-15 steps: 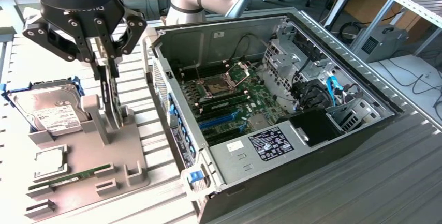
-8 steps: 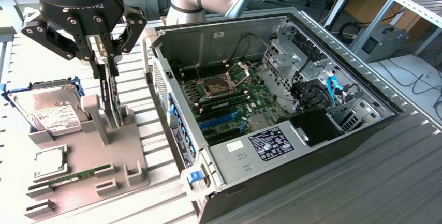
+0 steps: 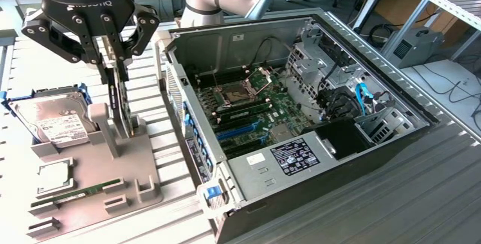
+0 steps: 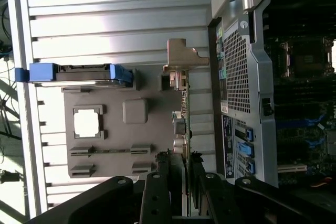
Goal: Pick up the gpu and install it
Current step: 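Pick up the gpu and move the gpu toward the slot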
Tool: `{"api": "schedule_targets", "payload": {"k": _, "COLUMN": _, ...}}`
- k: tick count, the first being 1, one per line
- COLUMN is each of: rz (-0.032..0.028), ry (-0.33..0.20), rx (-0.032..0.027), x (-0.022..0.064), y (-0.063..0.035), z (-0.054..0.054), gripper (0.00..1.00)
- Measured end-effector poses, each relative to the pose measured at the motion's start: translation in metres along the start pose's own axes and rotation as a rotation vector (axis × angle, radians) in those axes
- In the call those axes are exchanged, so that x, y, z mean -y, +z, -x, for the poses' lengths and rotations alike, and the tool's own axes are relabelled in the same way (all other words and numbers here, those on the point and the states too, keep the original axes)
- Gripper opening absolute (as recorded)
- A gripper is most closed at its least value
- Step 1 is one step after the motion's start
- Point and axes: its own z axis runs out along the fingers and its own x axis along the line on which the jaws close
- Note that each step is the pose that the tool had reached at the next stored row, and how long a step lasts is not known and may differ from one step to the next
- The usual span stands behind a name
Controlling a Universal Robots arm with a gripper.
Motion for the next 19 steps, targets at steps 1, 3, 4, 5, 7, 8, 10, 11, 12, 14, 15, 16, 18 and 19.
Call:
{"api": "schedule_targets", "payload": {"k": 1, "rz": 0.0, "ry": 0.0, "rx": 0.0, "x": 0.0, "y": -0.0004, "z": 0.0, "gripper": 0.27}}
{"api": "schedule_targets", "payload": {"k": 3, "rz": 0.0, "ry": 0.0, "rx": -0.0001, "x": 0.0, "y": -0.0012, "z": 0.0, "gripper": 0.27}}
{"api": "schedule_targets", "payload": {"k": 4, "rz": 0.0, "ry": 0.0, "rx": -0.0001, "x": 0.0, "y": -0.0017, "z": 0.0001, "gripper": 0.27}}
{"api": "schedule_targets", "payload": {"k": 5, "rz": 0.0, "ry": 0.0, "rx": -0.0001, "x": -0.0001, "y": -0.0021, "z": 0.0, "gripper": 0.27}}
{"api": "schedule_targets", "payload": {"k": 7, "rz": 0.0, "ry": 0.0, "rx": 0.0, "x": -0.0001, "y": -0.0035, "z": 0.0001, "gripper": 0.27}}
{"api": "schedule_targets", "payload": {"k": 8, "rz": 0.0, "ry": 0.0, "rx": -0.0001, "x": -0.0001, "y": -0.004, "z": 0.0001, "gripper": 0.27}}
{"api": "schedule_targets", "payload": {"k": 10, "rz": 0.0, "ry": 0.0, "rx": -0.0001, "x": -0.0002, "y": -0.0048, "z": 0.0001, "gripper": 0.27}}
{"api": "schedule_targets", "payload": {"k": 11, "rz": 0.0, "ry": 0.0, "rx": 0.0, "x": -0.0002, "y": -0.0052, "z": 0.0001, "gripper": 0.27}}
{"api": "schedule_targets", "payload": {"k": 12, "rz": 0.0, "ry": 0.0, "rx": 0.0, "x": -0.0002, "y": -0.0055, "z": 0.0001, "gripper": 0.27}}
{"api": "schedule_targets", "payload": {"k": 14, "rz": 0.0, "ry": 0.0, "rx": -0.0001, "x": -0.0002, "y": -0.0063, "z": 0.0002, "gripper": 0.27}}
{"api": "schedule_targets", "payload": {"k": 15, "rz": 0.0, "ry": 0.0, "rx": 0.0, "x": -0.0002, "y": -0.0067, "z": 0.0002, "gripper": 0.27}}
{"api": "schedule_targets", "payload": {"k": 16, "rz": 0.0, "ry": 0.0, "rx": 0.0, "x": -0.0002, "y": -0.0071, "z": 0.0002, "gripper": 0.27}}
{"api": "schedule_targets", "payload": {"k": 18, "rz": 0.0, "ry": 0.0, "rx": -0.0001, "x": -0.0003, "y": -0.008, "z": 0.0002, "gripper": 0.27}}
{"api": "schedule_targets", "payload": {"k": 19, "rz": -0.0001, "ry": 0.0, "rx": -0.0001, "x": -0.0003, "y": -0.0084, "z": 0.0002, "gripper": 0.27}}
